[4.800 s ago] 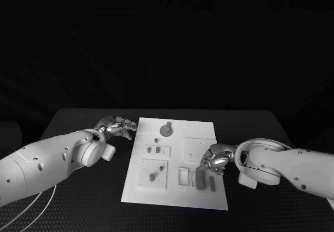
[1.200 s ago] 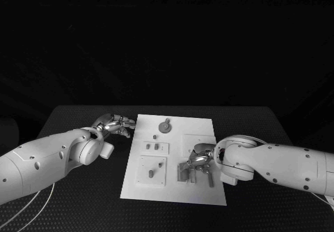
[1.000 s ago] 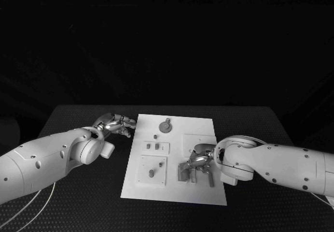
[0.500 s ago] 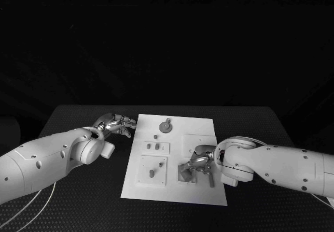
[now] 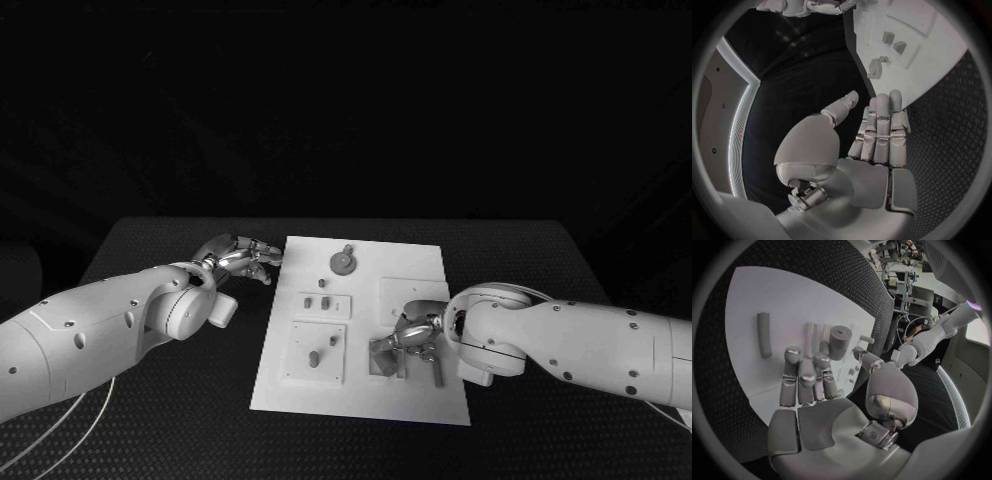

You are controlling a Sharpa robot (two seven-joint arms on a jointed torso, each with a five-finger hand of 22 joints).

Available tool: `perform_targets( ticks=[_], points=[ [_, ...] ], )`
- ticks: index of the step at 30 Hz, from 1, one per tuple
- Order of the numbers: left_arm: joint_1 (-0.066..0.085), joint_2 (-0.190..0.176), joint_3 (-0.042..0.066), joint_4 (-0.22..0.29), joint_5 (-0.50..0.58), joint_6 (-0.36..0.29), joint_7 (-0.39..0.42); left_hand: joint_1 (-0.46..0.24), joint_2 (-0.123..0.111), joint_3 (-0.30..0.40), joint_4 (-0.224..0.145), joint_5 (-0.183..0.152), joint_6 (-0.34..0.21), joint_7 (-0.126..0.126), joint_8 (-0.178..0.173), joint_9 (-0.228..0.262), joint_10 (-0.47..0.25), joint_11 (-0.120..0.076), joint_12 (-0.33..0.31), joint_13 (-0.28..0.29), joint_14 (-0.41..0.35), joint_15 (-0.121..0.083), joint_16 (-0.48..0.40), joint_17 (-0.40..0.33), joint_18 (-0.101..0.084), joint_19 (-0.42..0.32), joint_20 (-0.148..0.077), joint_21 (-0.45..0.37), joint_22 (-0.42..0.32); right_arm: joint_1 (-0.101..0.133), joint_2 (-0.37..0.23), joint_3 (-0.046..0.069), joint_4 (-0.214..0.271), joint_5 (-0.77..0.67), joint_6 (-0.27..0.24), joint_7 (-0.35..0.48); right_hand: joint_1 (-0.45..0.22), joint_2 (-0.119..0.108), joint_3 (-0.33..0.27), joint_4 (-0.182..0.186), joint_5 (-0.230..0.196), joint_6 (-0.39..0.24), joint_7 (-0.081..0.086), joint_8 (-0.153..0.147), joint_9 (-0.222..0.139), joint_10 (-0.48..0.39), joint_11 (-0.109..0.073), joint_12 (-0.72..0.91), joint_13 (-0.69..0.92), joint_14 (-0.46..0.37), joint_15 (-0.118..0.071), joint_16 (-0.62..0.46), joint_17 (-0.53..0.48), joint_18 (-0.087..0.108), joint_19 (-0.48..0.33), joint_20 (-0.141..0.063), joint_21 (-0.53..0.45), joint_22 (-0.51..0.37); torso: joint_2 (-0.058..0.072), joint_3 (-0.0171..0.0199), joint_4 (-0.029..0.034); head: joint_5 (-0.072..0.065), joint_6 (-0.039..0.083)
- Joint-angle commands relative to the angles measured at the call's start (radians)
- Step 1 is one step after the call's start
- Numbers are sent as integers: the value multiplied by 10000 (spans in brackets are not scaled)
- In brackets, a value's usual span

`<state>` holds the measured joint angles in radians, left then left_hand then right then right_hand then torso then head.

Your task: Assemble the parts on the task board

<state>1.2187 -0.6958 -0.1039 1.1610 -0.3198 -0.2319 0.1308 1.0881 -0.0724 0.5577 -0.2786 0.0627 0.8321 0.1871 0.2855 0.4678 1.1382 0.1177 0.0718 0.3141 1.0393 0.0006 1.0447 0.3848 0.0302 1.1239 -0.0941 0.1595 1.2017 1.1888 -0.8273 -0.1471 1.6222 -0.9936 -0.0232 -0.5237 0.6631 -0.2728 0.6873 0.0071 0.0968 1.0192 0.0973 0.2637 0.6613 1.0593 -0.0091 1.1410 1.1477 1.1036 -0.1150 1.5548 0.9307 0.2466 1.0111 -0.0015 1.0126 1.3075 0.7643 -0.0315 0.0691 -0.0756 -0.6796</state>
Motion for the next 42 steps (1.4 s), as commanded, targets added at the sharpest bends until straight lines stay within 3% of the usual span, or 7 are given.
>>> perform_targets(
  ticks=[1,18,31,37,41,42],
  points=[
    [3,15,5,6,67,120,80,-128,12,-29,41,53,-11,56,55,-12,-72,-29,-3,-14,69,35,-53,12,119,68,-10,-47,11,-23,-51,-15,72,-239,25,118,3,-137,-28,89,-64,-42,10,-21,14,-74,-18,39,-19,-69,19,56,-19,152,-66,-12,-26,130,-1,1,4,0,16],
    [3,7,5,3,71,118,79,-136,15,-27,44,54,-22,61,53,-15,-77,-28,-3,-14,68,36,-58,18,121,69,-9,-56,15,-18,-724,-10,793,-498,385,281,177,-68,-113,72,-60,34,-14,25,64,-58,-38,96,-40,12,12,105,70,152,-77,-20,0,146,6,5,-13,25,23],
    [3,12,4,-18,71,111,66,-142,16,-25,47,55,-26,62,54,-16,-80,-27,-3,-15,67,37,-63,22,123,70,-8,-62,19,-17,-661,-8,981,-219,472,492,318,101,-142,92,-61,83,-40,53,101,-25,-64,138,-69,74,-12,147,101,152,-61,-34,32,152,-2,-1,1,12,10],
    [3,19,4,-16,71,113,62,-140,18,-22,46,56,-26,62,56,-16,-80,-28,-2,-15,67,37,-64,24,124,71,-9,-64,20,-17,-598,-8,970,-363,442,531,614,415,-352,-186,-68,95,-45,52,142,-23,-76,185,-120,103,-22,194,90,152,-83,-38,66,156,-1,-7,6,-11,12],
    [3,7,4,-18,71,98,54,-139,20,-20,45,57,-25,61,57,-16,-81,-28,-2,-15,67,37,-65,26,125,72,-9,-66,21,-17,-589,-8,958,-855,377,510,850,1003,-702,-836,-68,124,-44,29,159,-35,-83,240,-178,121,-21,243,69,152,-126,-20,86,156,-4,-7,4,-6,21],
    [3,2,4,-16,71,100,53,-138,20,-19,44,57,-25,61,58,-16,-81,-28,-2,-15,67,37,-65,26,125,72,-9,-66,22,-17,-573,-8,956,-1065,394,519,995,1252,-830,-1302,-59,154,-42,24,160,-38,-92,264,-200,134,-22,260,66,152,-139,-14,93,155,-3,-8,1,-14,28]
  ],
)
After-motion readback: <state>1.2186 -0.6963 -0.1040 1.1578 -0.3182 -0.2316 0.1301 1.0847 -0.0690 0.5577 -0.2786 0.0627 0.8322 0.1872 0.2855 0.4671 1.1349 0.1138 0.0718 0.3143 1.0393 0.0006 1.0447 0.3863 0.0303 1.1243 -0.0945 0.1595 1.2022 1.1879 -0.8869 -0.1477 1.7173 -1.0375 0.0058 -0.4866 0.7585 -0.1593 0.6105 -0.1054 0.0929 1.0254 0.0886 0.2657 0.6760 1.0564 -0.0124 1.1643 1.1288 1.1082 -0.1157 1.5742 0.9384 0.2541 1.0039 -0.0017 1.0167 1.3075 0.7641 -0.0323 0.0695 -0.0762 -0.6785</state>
